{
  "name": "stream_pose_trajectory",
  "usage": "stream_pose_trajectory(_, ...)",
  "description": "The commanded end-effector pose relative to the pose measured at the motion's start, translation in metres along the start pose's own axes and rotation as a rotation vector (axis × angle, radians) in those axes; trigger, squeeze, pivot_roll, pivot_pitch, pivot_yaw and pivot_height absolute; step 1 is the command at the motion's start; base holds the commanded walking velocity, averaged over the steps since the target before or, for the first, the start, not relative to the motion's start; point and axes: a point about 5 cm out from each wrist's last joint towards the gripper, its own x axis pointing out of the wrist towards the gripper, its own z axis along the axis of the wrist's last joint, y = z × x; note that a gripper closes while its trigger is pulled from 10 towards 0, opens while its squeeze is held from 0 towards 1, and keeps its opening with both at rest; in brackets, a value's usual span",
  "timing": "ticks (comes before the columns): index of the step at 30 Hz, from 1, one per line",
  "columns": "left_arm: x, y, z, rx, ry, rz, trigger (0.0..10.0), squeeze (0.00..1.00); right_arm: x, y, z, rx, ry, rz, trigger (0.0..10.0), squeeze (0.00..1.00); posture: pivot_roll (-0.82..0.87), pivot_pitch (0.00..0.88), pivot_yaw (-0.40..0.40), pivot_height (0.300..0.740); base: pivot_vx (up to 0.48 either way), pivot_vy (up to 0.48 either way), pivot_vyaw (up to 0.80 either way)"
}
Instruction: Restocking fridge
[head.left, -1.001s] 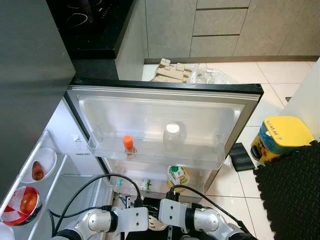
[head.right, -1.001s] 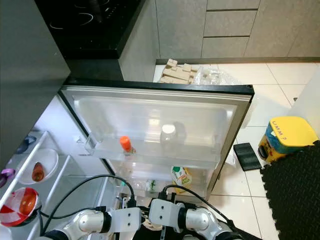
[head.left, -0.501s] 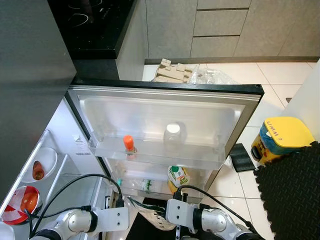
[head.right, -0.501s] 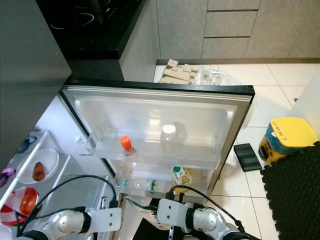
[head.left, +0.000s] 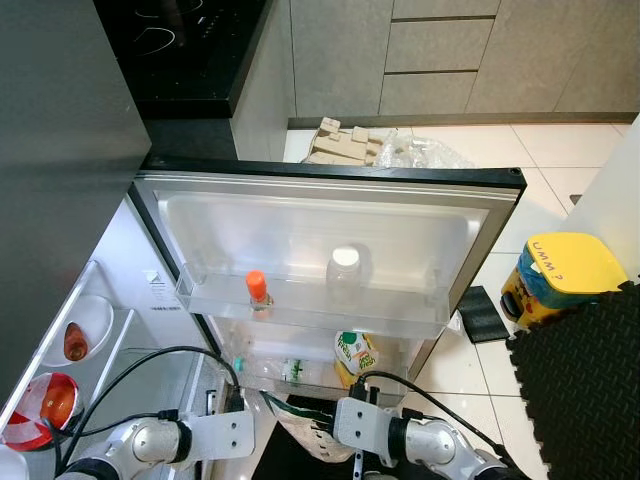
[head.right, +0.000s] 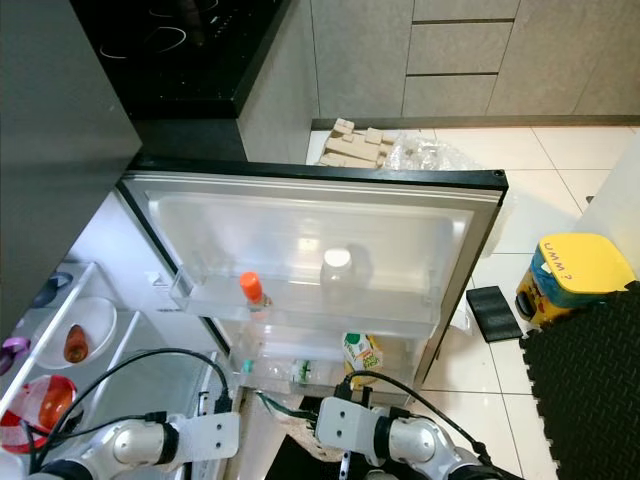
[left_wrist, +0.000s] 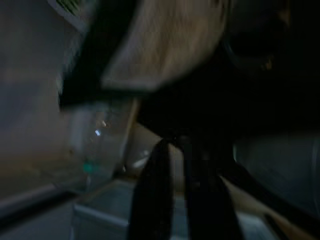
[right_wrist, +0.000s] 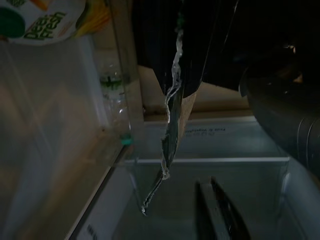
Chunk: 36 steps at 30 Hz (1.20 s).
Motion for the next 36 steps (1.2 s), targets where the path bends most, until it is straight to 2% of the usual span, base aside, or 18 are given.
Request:
stream_pose_trajectory(1, 0.0, 0.002, 0.003, -0.006, -0.025, 0.027, 10.0, 1.0, 0.001, -0.004, 0.002, 0.009, -0.009, -0.024, 10.0, 0.0, -0.14, 0.095, 0.049, 0.74, 0.0, 0.0, 0.0)
stream_pose_trajectory(12, -0.009, 0.018, 0.009, -0.032, -0.111, 0.061, 10.0, 1.0, -0.002, -0.012, 0.003, -0.024, -0.002, -0.009, 10.0, 0.0, -0.14, 0.093, 0.052, 0.74, 0.0, 0.0, 0.0)
stream_pose_trajectory(21, -0.01, 0.014, 0.01, -0.044, -0.137, 0.026, 10.0, 1.0, -0.017, -0.017, -0.009, -0.029, 0.048, -0.015, 10.0, 0.0, -0.13, 0.094, 0.054, 0.74, 0.0, 0.0, 0.0)
stream_pose_trajectory(31, -0.002, 0.009, 0.018, -0.051, -0.178, -0.003, 10.0, 1.0, -0.014, -0.016, -0.007, -0.037, 0.041, -0.005, 10.0, 0.0, -0.14, 0.095, 0.056, 0.74, 0.0, 0.0, 0.0)
stream_pose_trajectory(32, 0.0, 0.008, 0.02, -0.053, -0.191, -0.017, 10.0, 0.4, -0.012, -0.015, -0.005, -0.038, 0.039, -0.004, 10.0, 0.0, -0.14, 0.095, 0.056, 0.74, 0.0, 0.0, 0.0)
stream_pose_trajectory(33, 0.0, 0.008, 0.02, -0.053, -0.191, -0.017, 10.0, 0.4, -0.012, -0.015, -0.005, -0.038, 0.039, -0.004, 10.0, 0.0, -0.14, 0.095, 0.056, 0.74, 0.0, 0.0, 0.0)
stream_pose_trajectory(34, 0.002, 0.008, 0.022, -0.058, -0.202, -0.034, 10.0, 0.0, -0.01, -0.015, -0.004, -0.039, 0.036, -0.002, 10.0, 0.0, -0.14, 0.095, 0.056, 0.74, 0.0, 0.0, 0.0)
stream_pose_trajectory(36, 0.006, 0.008, 0.028, -0.053, -0.226, -0.059, 10.0, 0.0, -0.003, -0.014, 0.001, -0.043, 0.021, 0.0, 10.0, 0.0, -0.13, 0.094, 0.056, 0.74, 0.0, 0.0, 0.0)
